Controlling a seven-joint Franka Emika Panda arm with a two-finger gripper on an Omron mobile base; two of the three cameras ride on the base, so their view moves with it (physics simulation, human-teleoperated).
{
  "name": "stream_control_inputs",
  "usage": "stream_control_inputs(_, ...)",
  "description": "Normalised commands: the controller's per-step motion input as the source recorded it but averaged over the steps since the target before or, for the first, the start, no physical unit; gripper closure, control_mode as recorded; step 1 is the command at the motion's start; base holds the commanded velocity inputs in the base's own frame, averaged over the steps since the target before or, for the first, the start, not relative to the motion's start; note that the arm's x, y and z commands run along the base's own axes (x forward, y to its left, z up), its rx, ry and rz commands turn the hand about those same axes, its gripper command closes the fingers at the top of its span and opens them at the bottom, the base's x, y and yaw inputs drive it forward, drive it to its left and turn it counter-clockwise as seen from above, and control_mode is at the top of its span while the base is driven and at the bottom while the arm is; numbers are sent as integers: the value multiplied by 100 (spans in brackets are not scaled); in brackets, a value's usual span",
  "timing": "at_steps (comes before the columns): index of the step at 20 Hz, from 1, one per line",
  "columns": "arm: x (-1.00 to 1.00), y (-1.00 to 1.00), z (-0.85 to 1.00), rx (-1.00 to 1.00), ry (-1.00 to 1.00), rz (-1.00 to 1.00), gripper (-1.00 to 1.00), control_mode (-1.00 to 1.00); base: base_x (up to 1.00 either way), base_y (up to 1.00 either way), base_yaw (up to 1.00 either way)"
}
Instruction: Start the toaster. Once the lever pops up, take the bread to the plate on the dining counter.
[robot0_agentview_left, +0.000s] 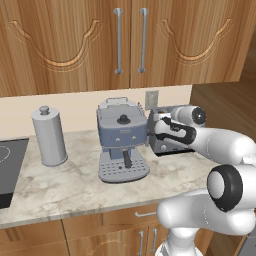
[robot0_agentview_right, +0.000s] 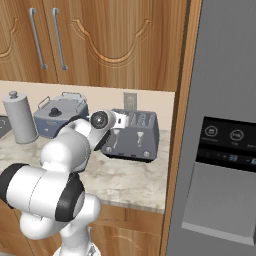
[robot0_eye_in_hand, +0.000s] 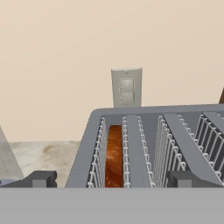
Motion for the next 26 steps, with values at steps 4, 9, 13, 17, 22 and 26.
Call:
stream_control_inputs(4,0,0,0,0,0,0,-100,-100,0,0,0)
stream_control_inputs(9,0,0,0,0,0,0,-100,-100,0,0,0)
stream_control_inputs(13,0,0,0,0,0,0,-100,-100,0,0,0)
stream_control_inputs(17,0,0,0,0,0,0,-100,-100,0,0,0)
stream_control_inputs(22,0,0,0,0,0,0,-100,-100,0,0,0)
stream_control_inputs(26,0,0,0,0,0,0,-100,-100,0,0,0)
